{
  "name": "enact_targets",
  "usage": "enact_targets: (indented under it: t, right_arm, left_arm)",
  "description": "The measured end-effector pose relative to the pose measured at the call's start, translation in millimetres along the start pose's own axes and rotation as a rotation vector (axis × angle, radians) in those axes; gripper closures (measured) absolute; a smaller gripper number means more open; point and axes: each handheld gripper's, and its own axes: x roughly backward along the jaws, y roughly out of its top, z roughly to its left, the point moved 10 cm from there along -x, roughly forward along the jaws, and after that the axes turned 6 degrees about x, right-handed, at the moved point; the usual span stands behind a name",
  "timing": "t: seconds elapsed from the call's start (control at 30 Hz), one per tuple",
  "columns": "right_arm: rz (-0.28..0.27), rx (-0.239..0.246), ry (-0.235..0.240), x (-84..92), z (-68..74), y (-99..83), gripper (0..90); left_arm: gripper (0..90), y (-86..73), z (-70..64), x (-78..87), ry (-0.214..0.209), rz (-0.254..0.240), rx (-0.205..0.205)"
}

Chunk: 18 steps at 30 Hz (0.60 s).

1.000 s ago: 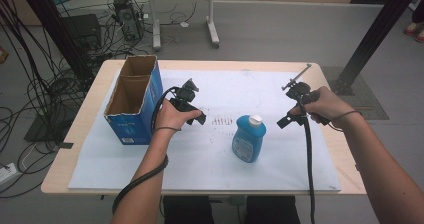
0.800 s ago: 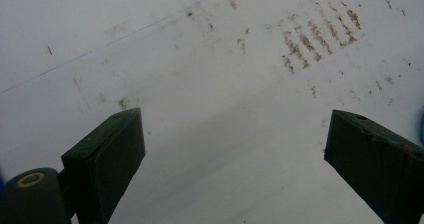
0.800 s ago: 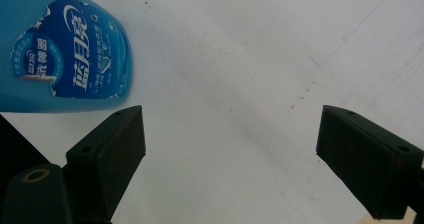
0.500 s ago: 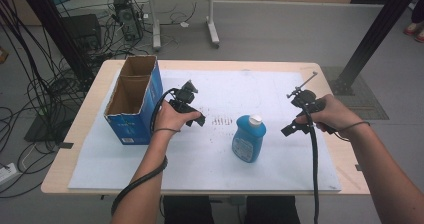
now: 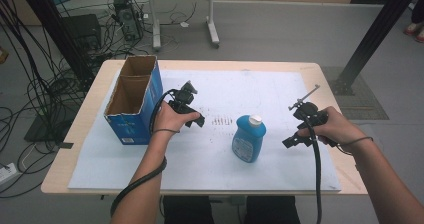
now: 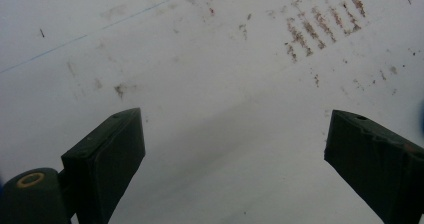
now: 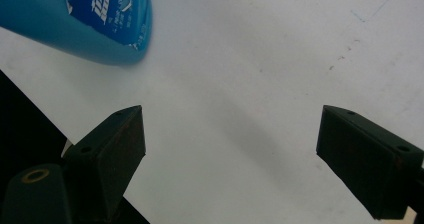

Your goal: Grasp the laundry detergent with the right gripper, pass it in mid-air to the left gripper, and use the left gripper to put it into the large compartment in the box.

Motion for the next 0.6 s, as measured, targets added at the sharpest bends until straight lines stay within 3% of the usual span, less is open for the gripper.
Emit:
enact_targets:
  t: [0.6]
  right_arm:
    - [-0.038, 0.044, 0.042, -7.8, 33.7, -11.2, 11.8]
  left_arm:
    - [9.6, -3.1, -0.9, -3.6, -0.001, 0.012, 0.003]
